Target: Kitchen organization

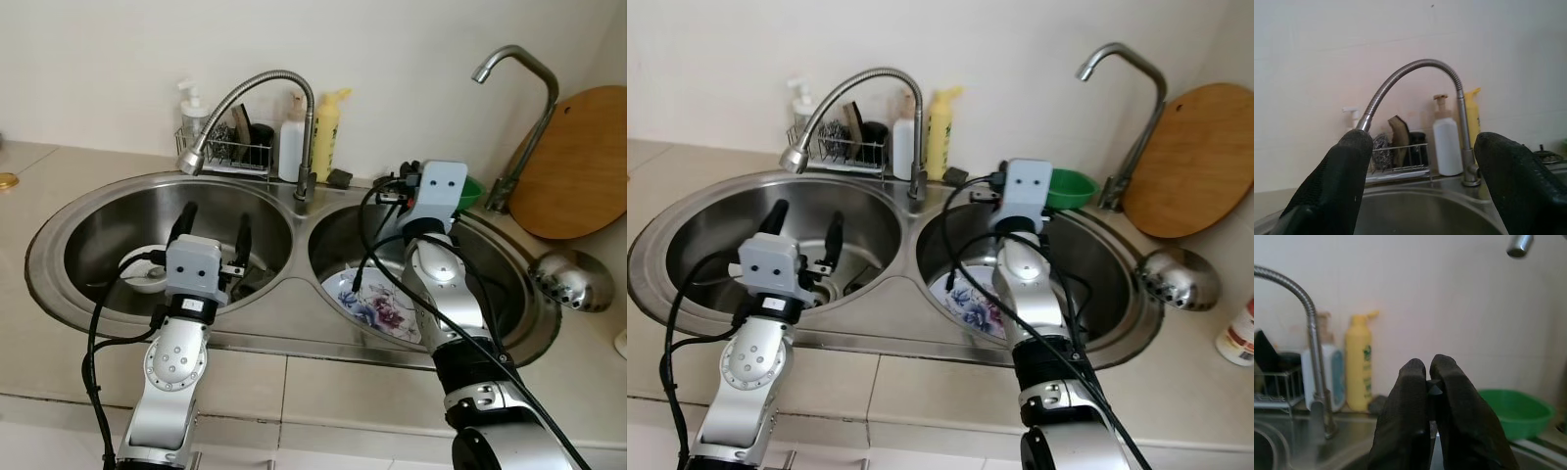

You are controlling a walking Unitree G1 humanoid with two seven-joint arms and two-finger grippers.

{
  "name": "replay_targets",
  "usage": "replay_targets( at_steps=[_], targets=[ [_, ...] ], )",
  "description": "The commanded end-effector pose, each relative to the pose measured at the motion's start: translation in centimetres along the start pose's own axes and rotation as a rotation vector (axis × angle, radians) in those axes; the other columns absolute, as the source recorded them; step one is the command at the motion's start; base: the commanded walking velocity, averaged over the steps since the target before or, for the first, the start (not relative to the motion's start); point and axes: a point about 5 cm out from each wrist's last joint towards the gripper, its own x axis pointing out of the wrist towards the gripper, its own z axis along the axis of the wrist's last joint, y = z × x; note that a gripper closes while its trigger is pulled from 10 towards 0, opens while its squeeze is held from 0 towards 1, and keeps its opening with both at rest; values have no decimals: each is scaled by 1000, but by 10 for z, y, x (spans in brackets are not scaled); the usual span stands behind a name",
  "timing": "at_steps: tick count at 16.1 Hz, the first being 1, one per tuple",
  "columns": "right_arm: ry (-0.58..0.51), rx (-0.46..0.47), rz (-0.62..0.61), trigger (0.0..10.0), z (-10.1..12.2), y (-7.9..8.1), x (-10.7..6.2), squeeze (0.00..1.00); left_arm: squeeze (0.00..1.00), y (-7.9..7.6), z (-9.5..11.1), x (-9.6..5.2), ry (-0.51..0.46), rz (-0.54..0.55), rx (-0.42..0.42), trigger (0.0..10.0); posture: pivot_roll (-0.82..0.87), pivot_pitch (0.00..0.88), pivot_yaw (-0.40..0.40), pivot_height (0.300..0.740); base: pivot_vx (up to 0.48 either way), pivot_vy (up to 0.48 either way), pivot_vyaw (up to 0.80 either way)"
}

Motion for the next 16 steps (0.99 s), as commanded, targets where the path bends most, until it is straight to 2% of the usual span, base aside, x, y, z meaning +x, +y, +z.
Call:
replay_targets(
  at_steps=[1,3,6,7,11,15,16],
  targets=[
    [66,-67,22,10000,-8,3,3,0,0,-5,-2,-1,17,-18,2,10000,89,0,-84,740,0,0,0],
    [283,-160,142,10000,-45,18,-8,0,0,-6,-2,-1,21,-22,0,10000,90,0,-84,740,0,0,0],
    [364,-155,205,10000,-62,23,-19,0,0,-7,-3,-1,26,-26,0,10000,94,0,-86,740,0,0,0],
    [383,-120,203,10000,-65,22,-20,1000,0,-7,-4,-2,32,-26,-1,10000,93,0,-85,740,0,0,0],
    [334,-30,188,10000,-56,20,-16,1000,0,-8,-5,-3,40,-27,-5,10000,93,0,-85,740,0,0,0],
    [106,154,159,10000,-16,20,-8,1000,0,-9,-7,-3,50,-32,-8,10000,87,0,-83,740,0,0,0],
    [78,180,162,10000,-11,21,-8,1000,0,-10,-7,-3,52,-34,-7,10000,87,0,-83,740,0,0,0]
  ],
)
